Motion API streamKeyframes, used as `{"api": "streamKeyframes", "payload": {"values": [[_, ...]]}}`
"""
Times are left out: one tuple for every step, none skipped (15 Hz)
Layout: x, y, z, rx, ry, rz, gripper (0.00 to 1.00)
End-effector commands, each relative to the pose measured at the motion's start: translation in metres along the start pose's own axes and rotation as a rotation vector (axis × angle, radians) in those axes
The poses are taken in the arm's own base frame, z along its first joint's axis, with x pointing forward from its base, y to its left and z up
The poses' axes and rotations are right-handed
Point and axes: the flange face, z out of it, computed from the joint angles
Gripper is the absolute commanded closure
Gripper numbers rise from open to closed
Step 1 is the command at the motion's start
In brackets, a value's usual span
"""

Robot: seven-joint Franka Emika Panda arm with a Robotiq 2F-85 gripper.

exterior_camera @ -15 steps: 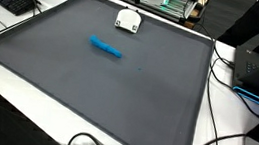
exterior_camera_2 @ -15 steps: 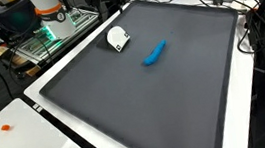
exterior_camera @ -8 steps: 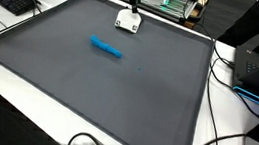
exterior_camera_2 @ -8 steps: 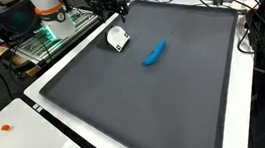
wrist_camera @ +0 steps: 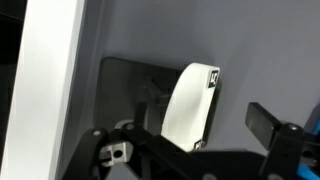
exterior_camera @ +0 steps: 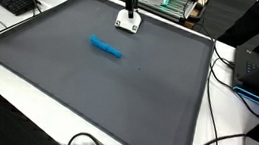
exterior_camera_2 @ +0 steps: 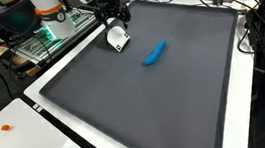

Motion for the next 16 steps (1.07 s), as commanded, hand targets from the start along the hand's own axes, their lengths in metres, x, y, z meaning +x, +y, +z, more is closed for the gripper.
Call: {"api": "streamKeyframes", "payload": {"values": [[0.0048,-0.0024,0.0093,0.008,0.039,0.027,0.0],[0.0059,-0.0029,0.0111,0.008,0.051,0.031,0.0],[0.0066,-0.0034,0.0125,0.007,0.062,0.033,0.0],[0.0071,-0.0037,0.0139,0.007,0.07,0.036,0.0],[0.0075,-0.0039,0.0149,0.005,0.077,0.039,0.0],[0.0079,-0.0041,0.0157,0.004,0.081,0.043,0.0],[0.0081,-0.0043,0.0156,0.007,0.079,0.05,0.0],[0.0088,-0.0044,0.0156,0.01,0.078,0.058,0.0],[0.0098,-0.0046,0.0151,0.015,0.077,0.066,0.0],[0.0106,-0.0046,0.0144,0.019,0.075,0.073,0.01],[0.0111,-0.0048,0.0135,0.022,0.072,0.078,0.05],[0.0116,-0.0049,0.0131,0.024,0.07,0.085,0.07],[0.0119,-0.005,0.0127,0.026,0.066,0.09,0.1],[0.012,-0.005,0.0126,0.027,0.064,0.095,0.07],[0.0119,-0.0051,0.0128,0.027,0.061,0.099,0.08],[0.0119,-0.0051,0.0132,0.027,0.059,0.102,0.06]]}}
